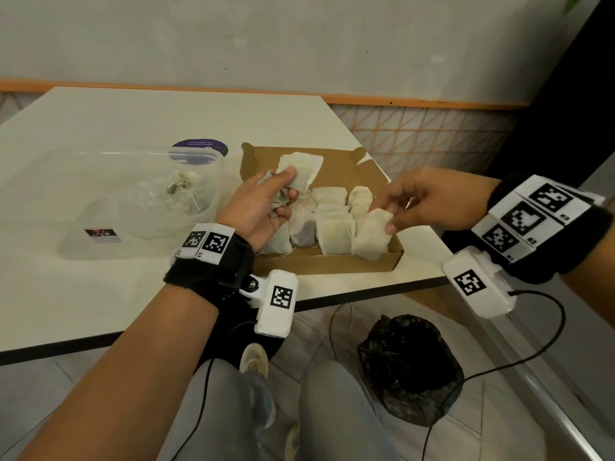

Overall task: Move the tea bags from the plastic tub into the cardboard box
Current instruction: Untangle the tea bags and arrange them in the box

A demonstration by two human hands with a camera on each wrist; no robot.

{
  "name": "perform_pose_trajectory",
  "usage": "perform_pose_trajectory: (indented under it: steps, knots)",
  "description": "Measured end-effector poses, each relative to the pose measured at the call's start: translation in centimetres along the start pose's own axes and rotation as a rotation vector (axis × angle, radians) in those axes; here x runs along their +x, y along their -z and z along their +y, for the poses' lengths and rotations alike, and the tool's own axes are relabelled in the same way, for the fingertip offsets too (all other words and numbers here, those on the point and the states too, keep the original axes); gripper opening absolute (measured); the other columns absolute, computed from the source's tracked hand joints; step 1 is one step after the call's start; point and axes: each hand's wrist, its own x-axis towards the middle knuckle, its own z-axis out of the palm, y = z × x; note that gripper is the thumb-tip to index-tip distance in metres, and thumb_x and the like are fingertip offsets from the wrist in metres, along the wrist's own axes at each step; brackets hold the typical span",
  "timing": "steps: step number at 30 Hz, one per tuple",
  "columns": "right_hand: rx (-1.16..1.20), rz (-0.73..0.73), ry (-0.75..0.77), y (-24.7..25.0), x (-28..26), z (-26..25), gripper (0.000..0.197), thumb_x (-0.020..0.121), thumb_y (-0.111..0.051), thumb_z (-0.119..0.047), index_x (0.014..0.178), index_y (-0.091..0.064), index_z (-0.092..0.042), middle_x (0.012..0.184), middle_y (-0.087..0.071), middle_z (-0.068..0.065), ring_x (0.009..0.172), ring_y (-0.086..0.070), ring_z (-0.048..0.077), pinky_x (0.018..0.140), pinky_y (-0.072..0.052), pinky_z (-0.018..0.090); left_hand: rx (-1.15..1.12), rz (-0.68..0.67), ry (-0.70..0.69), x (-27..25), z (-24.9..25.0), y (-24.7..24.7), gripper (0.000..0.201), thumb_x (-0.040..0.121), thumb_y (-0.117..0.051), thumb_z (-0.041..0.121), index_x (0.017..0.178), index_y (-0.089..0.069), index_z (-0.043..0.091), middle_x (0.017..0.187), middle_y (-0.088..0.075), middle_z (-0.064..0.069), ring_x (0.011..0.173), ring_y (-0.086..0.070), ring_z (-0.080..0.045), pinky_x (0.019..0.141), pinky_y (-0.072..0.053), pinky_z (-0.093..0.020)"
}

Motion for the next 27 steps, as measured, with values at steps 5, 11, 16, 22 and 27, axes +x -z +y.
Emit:
perform_pose_trajectory:
  steps: [5, 11, 16, 22, 27]
  knots:
    - [-0.248, -0.045, -0.063, -1.8, 2.4, 0.9, 0.025, 0.086, -0.064, -0.02, 0.108, -0.068, -0.01, 0.095, -0.066, 0.011, 0.083, -0.053, 0.018, 0.082, -0.044, 0.034, 0.002, 0.004, -0.002, 0.0, 0.0, 0.0, 0.015, 0.092, -0.058, 0.013, 0.08, -0.051, 0.018, 0.073, -0.056, 0.002, 0.058, -0.051, -0.004, 0.037, -0.031, -0.012]
    - [-0.221, 0.001, -0.044, -1.4, 3.6, 0.3, 0.017, 0.086, -0.063, -0.024, 0.101, -0.069, -0.016, 0.089, -0.065, -0.003, 0.084, -0.057, 0.014, 0.079, -0.043, 0.026, -0.044, 0.001, 0.001, -0.2, 0.2, 0.2, 0.017, 0.093, -0.057, 0.013, 0.079, -0.05, 0.018, 0.065, -0.057, 0.005, 0.055, -0.052, -0.003, 0.038, -0.031, -0.011]
    - [-0.195, -0.078, 0.003, 0.5, 3.0, -0.9, 0.016, 0.091, -0.056, -0.022, 0.099, -0.068, -0.015, 0.092, -0.069, 0.002, 0.086, -0.061, 0.017, 0.086, -0.046, 0.031, -0.052, 0.0, 0.0, -0.2, 0.2, 0.2, 0.019, 0.093, -0.056, 0.012, 0.076, -0.049, 0.018, 0.061, -0.057, 0.007, 0.055, -0.052, -0.003, 0.038, -0.031, -0.012]
    - [-0.399, -0.217, -0.107, -0.8, 3.3, -0.3, 0.024, 0.092, -0.054, -0.024, 0.098, -0.065, -0.003, 0.082, -0.061, 0.005, 0.077, -0.052, 0.017, 0.072, -0.04, 0.026, -0.05, -0.01, 0.007, -0.1, 0.1, 0.2, 0.016, 0.092, -0.058, 0.013, 0.079, -0.051, 0.018, 0.068, -0.058, 0.005, 0.055, -0.053, -0.003, 0.039, -0.031, -0.012]
    - [-0.534, -0.13, -0.111, -2.7, 4.0, -0.1, 0.024, 0.092, -0.052, -0.022, 0.112, -0.064, -0.014, 0.09, -0.058, -0.003, 0.083, -0.046, 0.012, 0.075, -0.035, 0.023, -0.052, -0.003, -0.003, -0.2, 0.2, 0.3, 0.017, 0.093, -0.057, 0.012, 0.078, -0.051, 0.018, 0.064, -0.059, 0.006, 0.054, -0.053, -0.003, 0.039, -0.031, -0.012]
